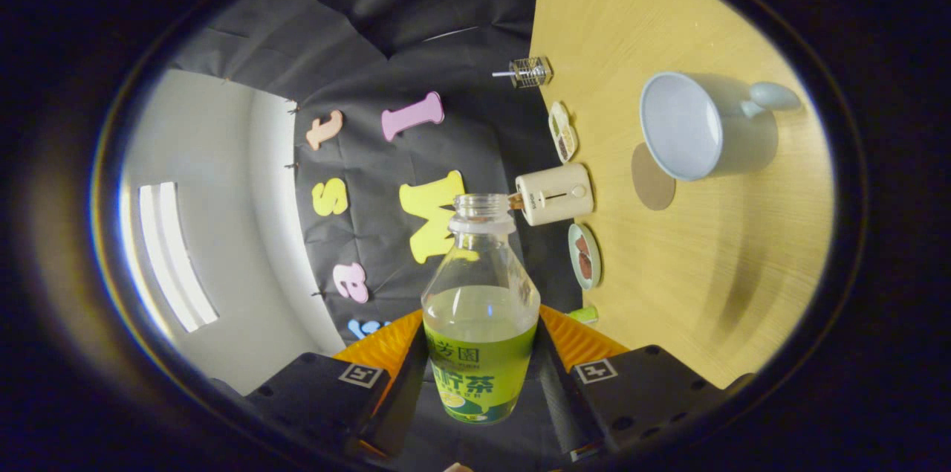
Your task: Take the bottle from table, then pour the juice into the cup, finally place the bottle on the coaster
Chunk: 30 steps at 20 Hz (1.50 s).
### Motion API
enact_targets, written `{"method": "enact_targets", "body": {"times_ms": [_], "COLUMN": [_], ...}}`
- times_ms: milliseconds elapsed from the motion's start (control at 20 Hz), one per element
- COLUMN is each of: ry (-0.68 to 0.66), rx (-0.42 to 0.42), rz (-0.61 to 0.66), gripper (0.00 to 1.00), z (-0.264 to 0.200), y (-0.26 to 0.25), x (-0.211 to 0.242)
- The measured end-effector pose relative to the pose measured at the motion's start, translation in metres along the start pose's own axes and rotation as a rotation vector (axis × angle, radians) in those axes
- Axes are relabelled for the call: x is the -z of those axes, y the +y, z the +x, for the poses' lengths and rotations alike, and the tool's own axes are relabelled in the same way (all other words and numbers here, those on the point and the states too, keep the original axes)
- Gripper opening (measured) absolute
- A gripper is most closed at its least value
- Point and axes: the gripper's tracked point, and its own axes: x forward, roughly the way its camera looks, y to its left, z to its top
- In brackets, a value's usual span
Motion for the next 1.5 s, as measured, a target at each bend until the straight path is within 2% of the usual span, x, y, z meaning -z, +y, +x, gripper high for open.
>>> {"method": "enact_targets", "body": {"times_ms": [100,250,1350,1500], "ry": [0.001,0.006,-0.024,-0.021], "rx": [-0.021,-0.002,-0.017,-0.057], "rz": [0.029,0.043,0.185,0.203], "gripper": [0.78,0.79,0.78,0.78], "z": [0.002,0.004,-0.005,-0.005], "y": [0.002,-0.003,0.011,0.018], "x": [0.001,-0.001,-0.019,-0.019]}}
